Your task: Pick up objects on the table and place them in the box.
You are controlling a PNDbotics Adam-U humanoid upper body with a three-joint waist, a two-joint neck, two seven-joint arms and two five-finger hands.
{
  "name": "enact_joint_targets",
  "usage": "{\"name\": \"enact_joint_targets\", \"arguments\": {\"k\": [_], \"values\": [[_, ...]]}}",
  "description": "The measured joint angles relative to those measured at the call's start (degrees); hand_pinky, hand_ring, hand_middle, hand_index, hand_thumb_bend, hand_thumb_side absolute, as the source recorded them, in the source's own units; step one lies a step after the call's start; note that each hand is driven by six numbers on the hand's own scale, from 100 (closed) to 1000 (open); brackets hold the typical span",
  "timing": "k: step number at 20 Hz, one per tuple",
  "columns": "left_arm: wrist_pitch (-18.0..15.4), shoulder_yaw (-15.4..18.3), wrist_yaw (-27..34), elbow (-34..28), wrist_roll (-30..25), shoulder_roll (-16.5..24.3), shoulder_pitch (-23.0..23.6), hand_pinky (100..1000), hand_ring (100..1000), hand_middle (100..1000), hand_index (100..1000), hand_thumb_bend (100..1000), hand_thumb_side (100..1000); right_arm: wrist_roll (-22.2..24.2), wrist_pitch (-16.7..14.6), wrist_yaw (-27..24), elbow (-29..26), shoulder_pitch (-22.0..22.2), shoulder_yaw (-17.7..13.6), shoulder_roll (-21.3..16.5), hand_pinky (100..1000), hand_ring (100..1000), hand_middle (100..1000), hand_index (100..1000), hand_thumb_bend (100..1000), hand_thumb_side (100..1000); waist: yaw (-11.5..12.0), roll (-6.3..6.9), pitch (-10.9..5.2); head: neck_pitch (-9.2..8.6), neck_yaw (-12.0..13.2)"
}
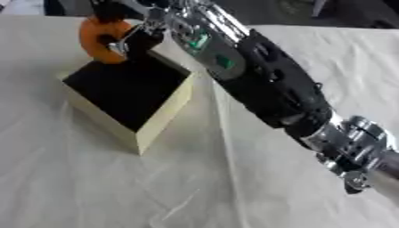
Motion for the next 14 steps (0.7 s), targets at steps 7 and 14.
{"name": "enact_joint_targets", "arguments": {"k": [7, 14], "values": [[0.42, -0.01, 0.03, 0.0, -0.54, -0.21, 0.0, 719, 792, 790, 735, 100, 729, 2.2, -1.28, 1.69, 0.38, 1.73, 2.05, 1.02, 393, 579, 489, 583, 171, 100, -0.2, -0.03, 0.14, -0.01, 0.02], [0.74, -0.01, -0.12, 0.0, -0.75, -0.46, 0.34, 716, 792, 791, 735, 100, 730, 8.39, -2.67, 5.44, -1.39, 2.06, 2.64, 1.07, 615, 712, 600, 731, 386, 100, -0.58, -0.03, 0.22, 0.0, 0.06]]}}
